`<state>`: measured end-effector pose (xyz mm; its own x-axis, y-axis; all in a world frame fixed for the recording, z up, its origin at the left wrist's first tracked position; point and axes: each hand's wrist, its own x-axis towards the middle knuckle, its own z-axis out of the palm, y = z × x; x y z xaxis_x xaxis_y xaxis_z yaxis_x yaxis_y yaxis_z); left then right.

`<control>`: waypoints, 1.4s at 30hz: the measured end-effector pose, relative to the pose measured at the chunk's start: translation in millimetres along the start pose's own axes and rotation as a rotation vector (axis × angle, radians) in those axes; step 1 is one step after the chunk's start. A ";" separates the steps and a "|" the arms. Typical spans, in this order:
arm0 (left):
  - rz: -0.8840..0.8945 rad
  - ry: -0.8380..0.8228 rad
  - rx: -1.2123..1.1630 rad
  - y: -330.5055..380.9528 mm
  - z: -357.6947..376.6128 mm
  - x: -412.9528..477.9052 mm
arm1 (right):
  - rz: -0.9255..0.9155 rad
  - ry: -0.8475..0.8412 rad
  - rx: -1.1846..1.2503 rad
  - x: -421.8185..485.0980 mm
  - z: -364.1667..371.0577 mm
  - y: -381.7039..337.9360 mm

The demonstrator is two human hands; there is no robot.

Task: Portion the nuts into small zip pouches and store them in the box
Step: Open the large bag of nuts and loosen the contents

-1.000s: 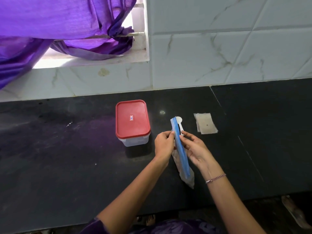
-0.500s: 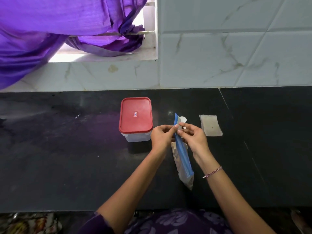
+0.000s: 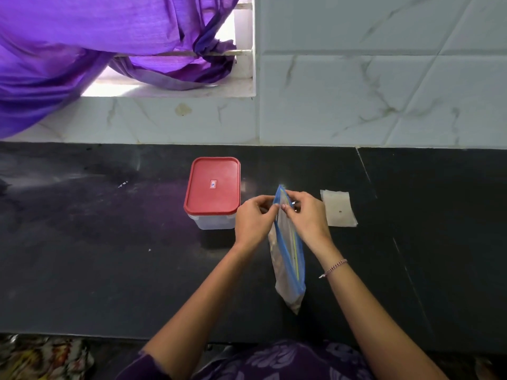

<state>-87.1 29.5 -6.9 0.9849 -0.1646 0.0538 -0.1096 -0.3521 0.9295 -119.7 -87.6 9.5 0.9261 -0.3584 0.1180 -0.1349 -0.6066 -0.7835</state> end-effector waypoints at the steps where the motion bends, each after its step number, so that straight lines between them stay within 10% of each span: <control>1: 0.028 0.034 0.033 1.5 -0.3 2.4 | -0.025 0.010 -0.035 1.6 -0.7 -1.0; 12: 0.138 -0.187 0.268 0.3 -18.9 41.8 | -0.212 -0.157 -0.421 27.0 -16.9 -0.5; 17: -0.408 -0.466 -0.364 10.5 -16.2 44.9 | 0.304 -0.534 0.488 37.0 -19.1 16.0; 21: -0.544 -0.353 -0.448 15.7 1.5 35.9 | 0.524 -0.395 0.648 33.5 1.9 29.1; 27: -0.150 0.033 0.237 4.9 -0.1 15.4 | 0.274 -0.127 0.166 5.9 -17.5 18.6; 31: -0.297 0.064 0.168 15.8 -0.9 -29.0 | 0.228 -0.033 0.029 -28.4 -38.4 15.2; 42: -0.673 -0.048 -0.497 16.2 9.1 -85.1 | 0.797 -0.263 1.024 -93.5 -21.1 13.7</control>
<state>-173.9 29.4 0.3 0.8107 -0.1077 -0.5755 0.5829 0.0559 0.8106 -215.6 -77.4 0.6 0.7738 -0.1466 -0.6163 -0.4528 0.5524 -0.6999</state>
